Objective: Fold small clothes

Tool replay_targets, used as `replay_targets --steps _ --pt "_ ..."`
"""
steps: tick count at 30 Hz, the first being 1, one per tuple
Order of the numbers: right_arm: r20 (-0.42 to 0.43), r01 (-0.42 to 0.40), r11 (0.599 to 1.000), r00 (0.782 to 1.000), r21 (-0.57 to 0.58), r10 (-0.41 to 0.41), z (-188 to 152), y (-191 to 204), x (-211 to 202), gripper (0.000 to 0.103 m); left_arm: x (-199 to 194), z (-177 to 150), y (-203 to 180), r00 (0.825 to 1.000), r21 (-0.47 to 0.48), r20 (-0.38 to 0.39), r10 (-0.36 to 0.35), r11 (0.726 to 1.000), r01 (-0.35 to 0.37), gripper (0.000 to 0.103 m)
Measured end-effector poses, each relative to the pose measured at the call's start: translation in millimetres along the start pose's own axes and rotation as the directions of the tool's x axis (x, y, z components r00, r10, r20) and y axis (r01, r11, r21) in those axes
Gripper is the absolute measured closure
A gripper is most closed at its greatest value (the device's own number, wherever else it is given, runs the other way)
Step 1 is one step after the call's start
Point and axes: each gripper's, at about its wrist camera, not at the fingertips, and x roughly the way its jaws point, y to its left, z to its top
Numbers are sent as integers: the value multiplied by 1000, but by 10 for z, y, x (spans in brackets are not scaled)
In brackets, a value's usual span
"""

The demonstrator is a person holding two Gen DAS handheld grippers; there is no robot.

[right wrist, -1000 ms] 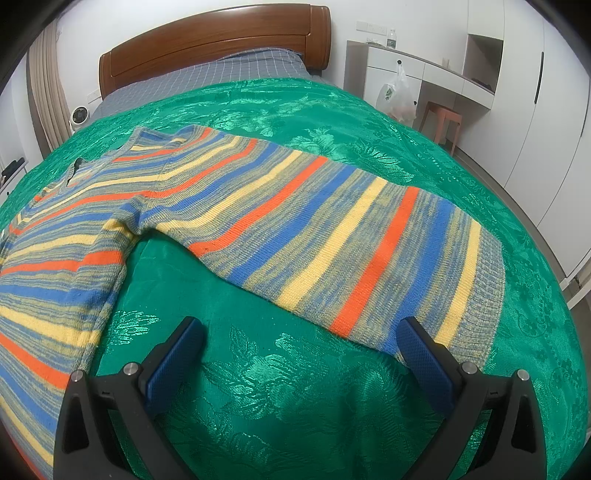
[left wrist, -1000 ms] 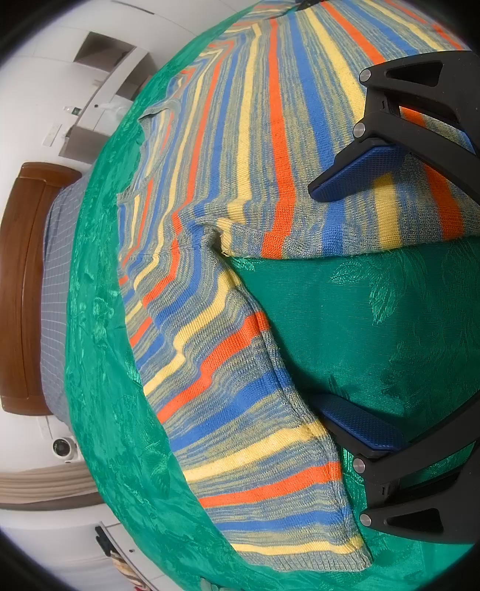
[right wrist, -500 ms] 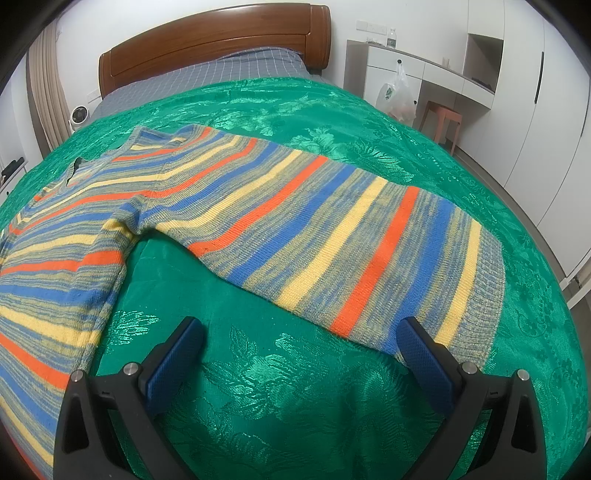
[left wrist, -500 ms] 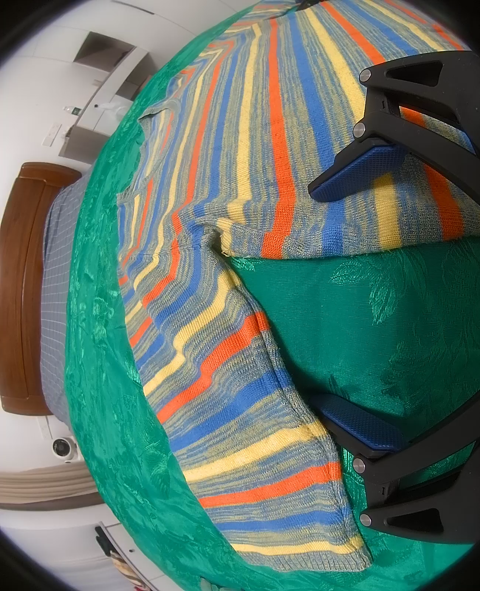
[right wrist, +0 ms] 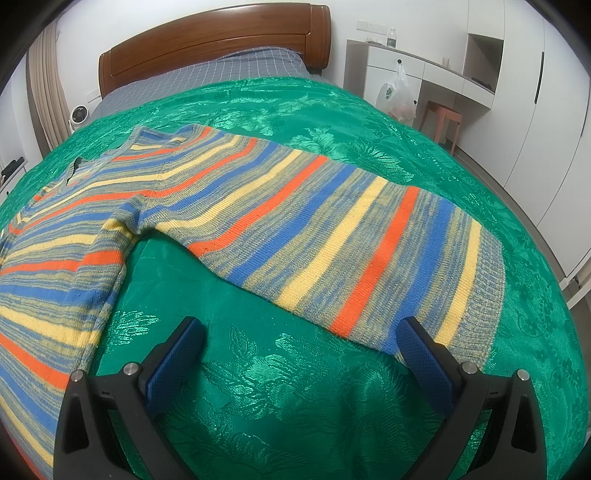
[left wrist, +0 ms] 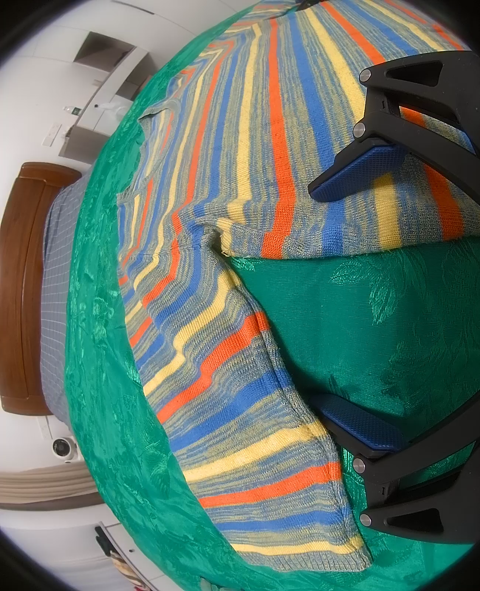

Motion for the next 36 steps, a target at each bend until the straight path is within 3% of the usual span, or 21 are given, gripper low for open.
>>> replay_targets --steps 36 --pt "9 2 1000 1000 -3 -2 -13 8 -2 0 3 14 -4 1000 2 -2 4 1000 -4 0"
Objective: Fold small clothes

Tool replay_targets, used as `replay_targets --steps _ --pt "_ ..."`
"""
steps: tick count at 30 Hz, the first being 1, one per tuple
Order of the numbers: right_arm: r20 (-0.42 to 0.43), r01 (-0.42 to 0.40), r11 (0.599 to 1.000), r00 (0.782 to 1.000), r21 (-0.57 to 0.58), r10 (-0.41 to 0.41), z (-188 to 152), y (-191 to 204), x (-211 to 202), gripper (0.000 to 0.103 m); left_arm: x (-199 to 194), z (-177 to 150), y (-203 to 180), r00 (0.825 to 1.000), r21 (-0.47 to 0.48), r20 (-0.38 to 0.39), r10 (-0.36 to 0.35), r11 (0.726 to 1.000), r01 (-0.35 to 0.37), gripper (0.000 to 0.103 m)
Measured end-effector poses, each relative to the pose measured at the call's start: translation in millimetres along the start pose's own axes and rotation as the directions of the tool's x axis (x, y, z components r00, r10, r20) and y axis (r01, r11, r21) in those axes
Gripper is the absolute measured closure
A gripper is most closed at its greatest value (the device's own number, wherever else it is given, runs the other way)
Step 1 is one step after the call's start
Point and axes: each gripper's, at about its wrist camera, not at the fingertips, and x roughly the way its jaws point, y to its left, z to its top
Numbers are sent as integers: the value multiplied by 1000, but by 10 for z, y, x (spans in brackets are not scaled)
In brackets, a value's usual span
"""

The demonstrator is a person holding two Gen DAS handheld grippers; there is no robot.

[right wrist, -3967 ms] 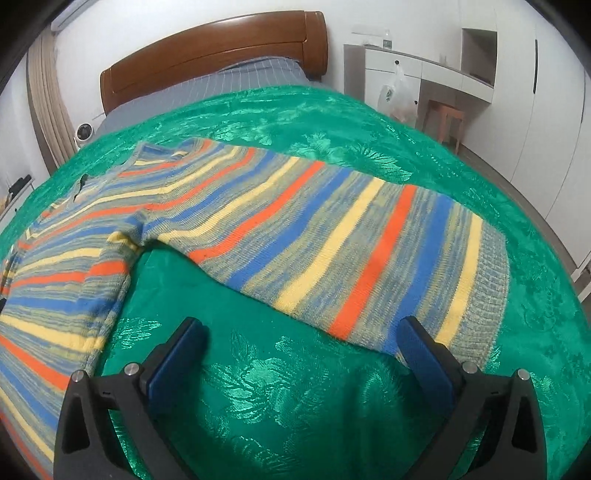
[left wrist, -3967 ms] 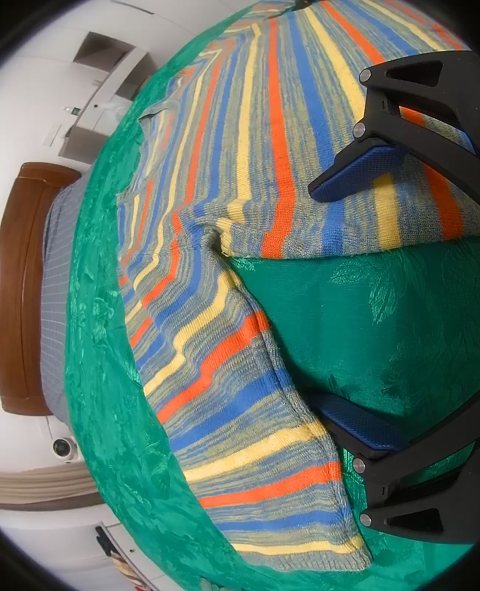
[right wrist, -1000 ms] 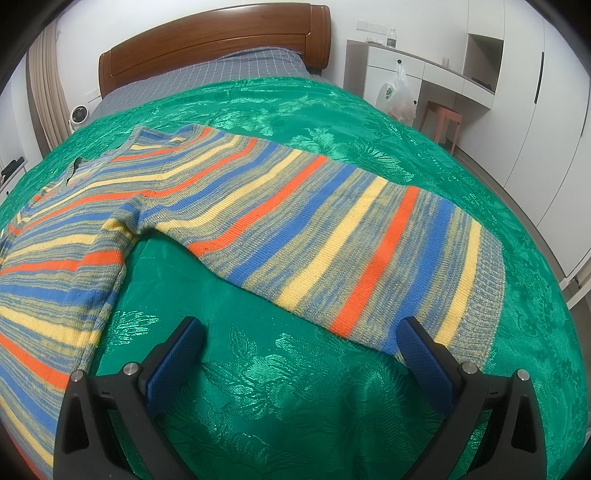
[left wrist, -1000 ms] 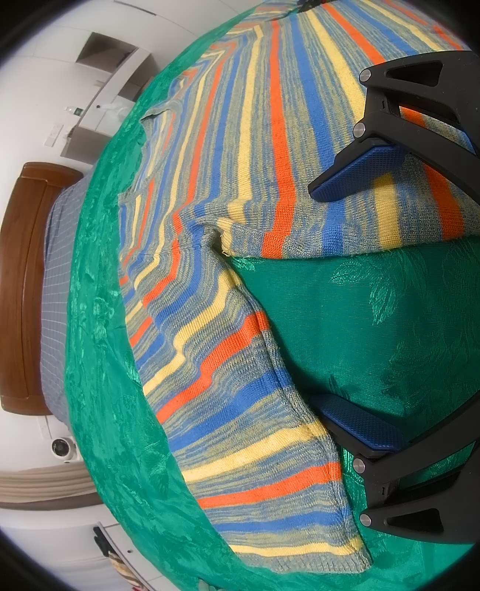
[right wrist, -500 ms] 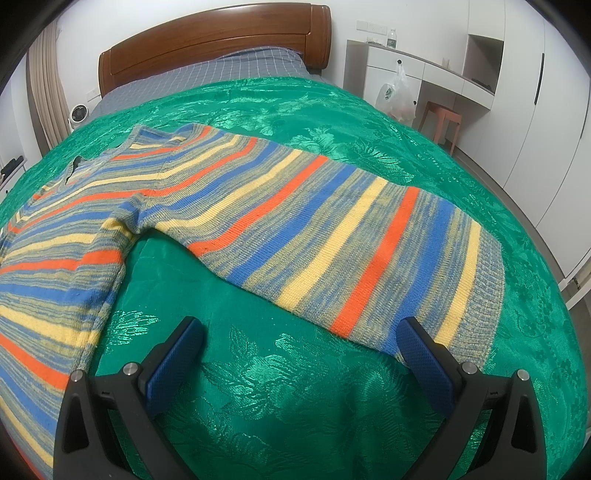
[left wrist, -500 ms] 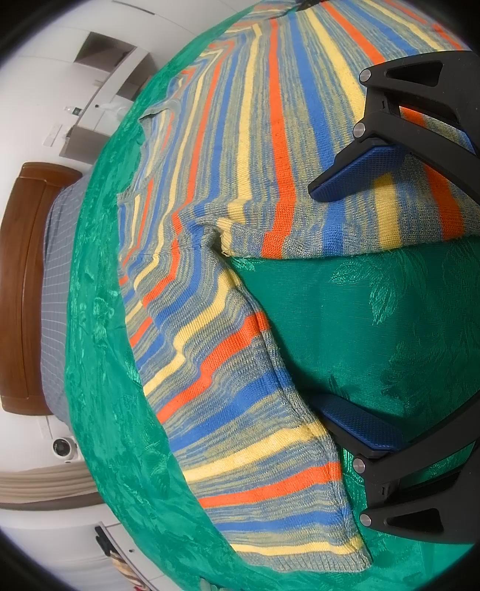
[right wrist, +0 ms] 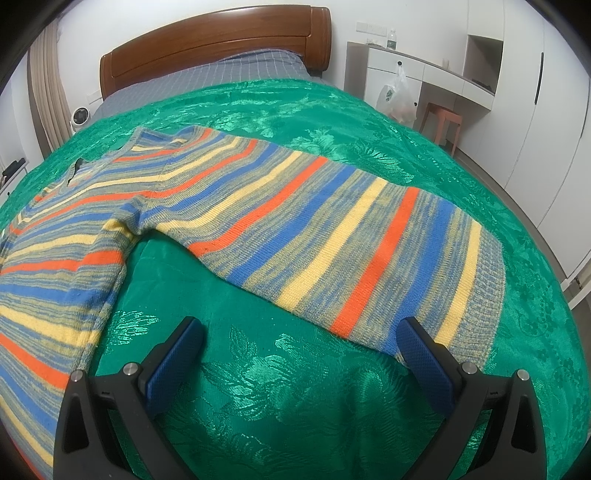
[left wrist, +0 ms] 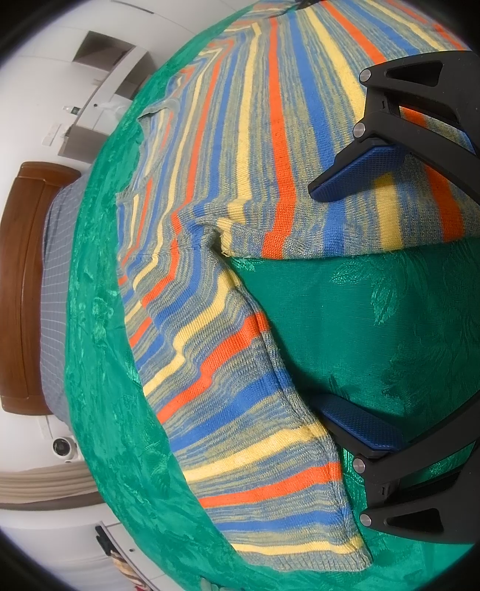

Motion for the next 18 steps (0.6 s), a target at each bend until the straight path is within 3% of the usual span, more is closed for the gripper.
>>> replay_targets --steps 11,18 --pt "5 -24 1000 1000 6 24 -15 -22 -13 0 -44 -8 -3 1000 8 -15 -7 1000 8 0" --pt "-11 -54 998 998 -19 54 -6 -46 -23 0 -431 -184 151 1000 -33 17 -7 999 7 0"
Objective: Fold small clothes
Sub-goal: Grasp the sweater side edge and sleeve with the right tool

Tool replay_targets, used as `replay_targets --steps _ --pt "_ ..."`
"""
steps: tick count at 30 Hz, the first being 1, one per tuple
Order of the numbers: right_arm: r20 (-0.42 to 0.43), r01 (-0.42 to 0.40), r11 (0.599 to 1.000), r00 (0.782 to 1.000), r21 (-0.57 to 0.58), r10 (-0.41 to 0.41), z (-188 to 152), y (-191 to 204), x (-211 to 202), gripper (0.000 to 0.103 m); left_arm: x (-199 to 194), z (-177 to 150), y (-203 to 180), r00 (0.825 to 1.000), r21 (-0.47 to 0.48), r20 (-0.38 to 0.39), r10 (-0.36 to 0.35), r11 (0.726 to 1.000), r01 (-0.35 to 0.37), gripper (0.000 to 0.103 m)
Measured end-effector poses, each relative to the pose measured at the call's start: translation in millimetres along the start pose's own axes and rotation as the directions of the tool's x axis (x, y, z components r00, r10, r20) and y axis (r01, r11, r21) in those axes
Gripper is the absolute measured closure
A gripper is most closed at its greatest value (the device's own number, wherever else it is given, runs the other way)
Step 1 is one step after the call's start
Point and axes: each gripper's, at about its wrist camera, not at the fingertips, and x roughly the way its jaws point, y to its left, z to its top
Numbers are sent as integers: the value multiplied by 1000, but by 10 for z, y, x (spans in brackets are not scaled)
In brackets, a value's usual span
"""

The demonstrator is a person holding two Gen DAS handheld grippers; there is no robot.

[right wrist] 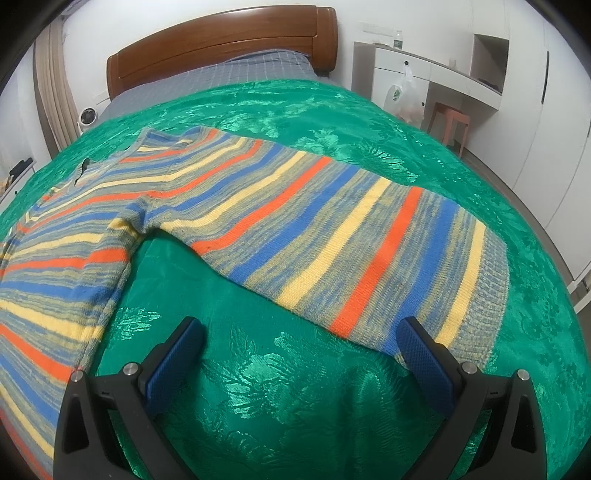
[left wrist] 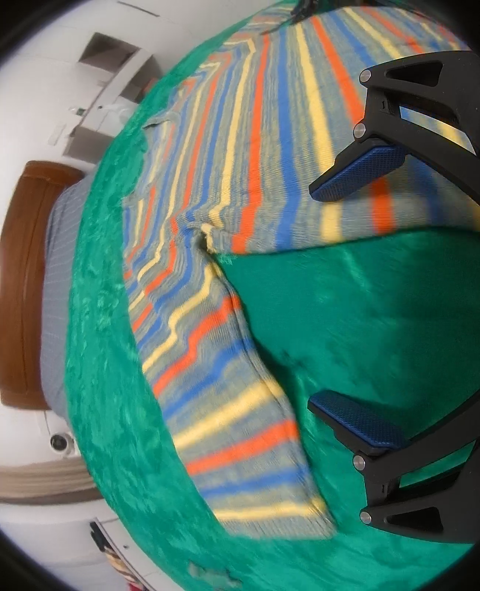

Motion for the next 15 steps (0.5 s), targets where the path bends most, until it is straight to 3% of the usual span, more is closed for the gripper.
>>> replay_targets --steps 3,5,8,10,12,15 --pt "-48 -52 998 998 -36 51 26 -33 -62 0 -185 -91 74 997 -6 62 48 999 -48 0" --pt "-51 -133 991 990 9 133 19 -163 -243 0 -224 -133 110 996 -11 78 51 999 -50 0" --pt "56 -157 975 987 160 150 -23 -579 -686 0 -168 -183 137 997 -26 74 -1 1000 3 0" --pt "89 -181 936 983 301 161 -65 -939 -877 0 -107 -247 152 996 -31 91 -26 999 29 0" --pt "95 -270 853 962 447 255 -115 -1257 -888 0 -81 -324 171 993 -26 113 -35 999 38 0" --pt "144 -402 666 902 628 407 -268 -1530 -747 1 -117 -326 233 987 -48 139 -74 996 82 0"
